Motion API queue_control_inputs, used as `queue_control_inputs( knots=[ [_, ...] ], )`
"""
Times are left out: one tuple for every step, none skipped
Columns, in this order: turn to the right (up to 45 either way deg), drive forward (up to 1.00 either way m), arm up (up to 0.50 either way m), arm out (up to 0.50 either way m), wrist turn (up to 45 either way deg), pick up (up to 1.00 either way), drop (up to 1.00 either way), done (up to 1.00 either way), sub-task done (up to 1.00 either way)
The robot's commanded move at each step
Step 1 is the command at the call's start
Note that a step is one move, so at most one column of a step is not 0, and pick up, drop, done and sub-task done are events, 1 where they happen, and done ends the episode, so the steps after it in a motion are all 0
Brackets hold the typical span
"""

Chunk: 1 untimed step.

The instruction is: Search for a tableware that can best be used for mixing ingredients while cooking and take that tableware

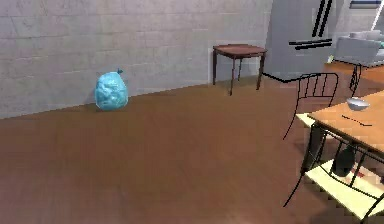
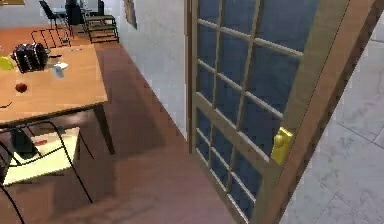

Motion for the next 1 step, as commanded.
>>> queue_control_inputs(
  knots=[
    [0.0, 1.0, 0.0, 0.0, 0.0, 0.0, 0.0, 0.0, 0.0]
  ],
)
